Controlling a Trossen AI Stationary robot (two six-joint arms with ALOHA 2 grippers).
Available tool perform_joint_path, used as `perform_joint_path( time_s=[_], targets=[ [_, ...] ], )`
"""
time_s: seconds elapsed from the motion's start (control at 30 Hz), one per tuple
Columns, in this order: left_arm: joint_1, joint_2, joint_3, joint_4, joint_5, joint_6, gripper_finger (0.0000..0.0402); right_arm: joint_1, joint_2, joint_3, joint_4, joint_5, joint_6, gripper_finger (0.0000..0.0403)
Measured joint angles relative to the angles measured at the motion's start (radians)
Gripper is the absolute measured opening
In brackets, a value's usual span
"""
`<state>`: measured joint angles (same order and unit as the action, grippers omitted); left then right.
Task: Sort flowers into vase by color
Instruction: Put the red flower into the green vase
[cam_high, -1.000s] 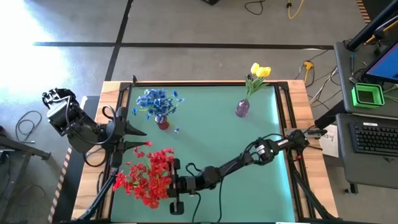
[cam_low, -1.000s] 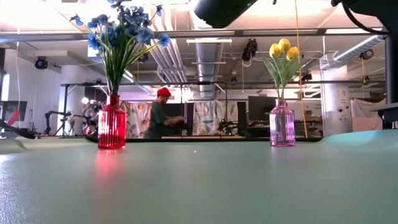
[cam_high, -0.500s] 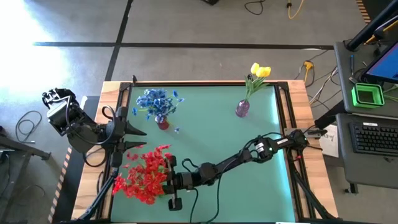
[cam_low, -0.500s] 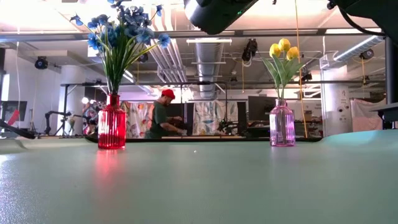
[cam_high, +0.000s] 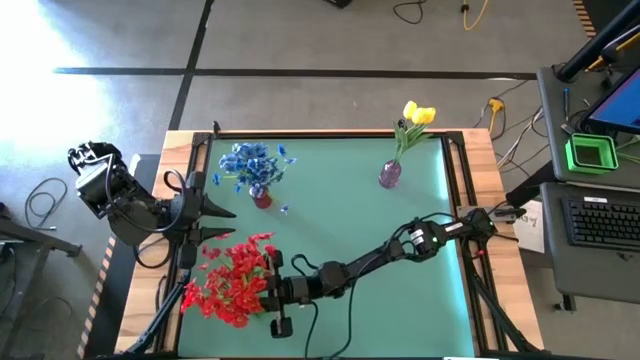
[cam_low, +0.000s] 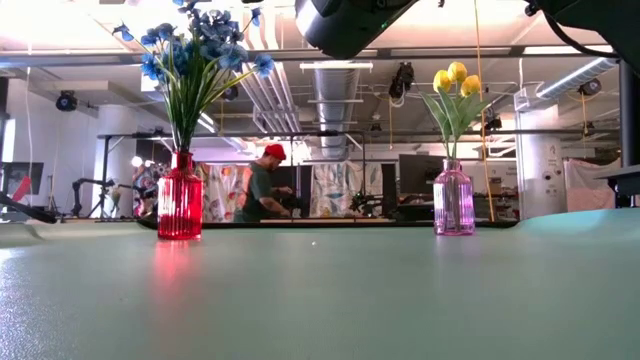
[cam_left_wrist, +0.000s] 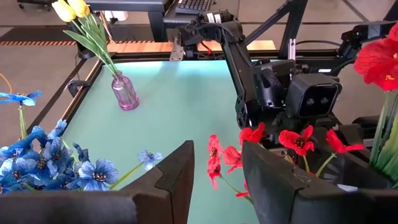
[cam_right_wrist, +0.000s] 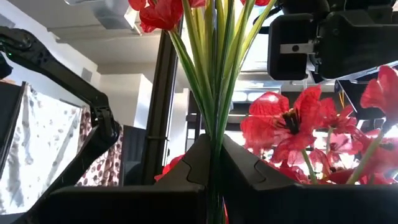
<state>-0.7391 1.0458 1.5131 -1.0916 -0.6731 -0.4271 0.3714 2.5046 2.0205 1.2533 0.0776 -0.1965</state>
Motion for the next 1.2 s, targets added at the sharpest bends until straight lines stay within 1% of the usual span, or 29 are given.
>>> perform_joint_path(
  time_s=[0.4,0.5,0.63,0.8,1.2],
  targets=[
    [0.000,0.000,0.000,0.000,-0.001,0.000,0.0123,-0.005,0.000,0.001,-0.023,0.000,-0.004,0.0017],
    [0.000,0.000,0.000,0.000,-0.004,0.000,0.0123,-0.013,0.019,0.014,0.007,0.000,0.032,0.0017],
    [0.000,0.000,0.000,0.000,-0.027,0.000,0.0123,-0.020,0.069,0.066,0.023,0.001,0.082,0.0017],
    [0.000,0.000,0.000,0.000,-0.027,0.000,0.0123,-0.019,0.112,0.123,0.020,0.001,0.075,0.0017],
    [0.000,0.000,0.000,0.000,-0.025,0.000,0.0123,-0.014,0.110,0.122,-0.055,0.001,0.022,0.0018]
  ],
)
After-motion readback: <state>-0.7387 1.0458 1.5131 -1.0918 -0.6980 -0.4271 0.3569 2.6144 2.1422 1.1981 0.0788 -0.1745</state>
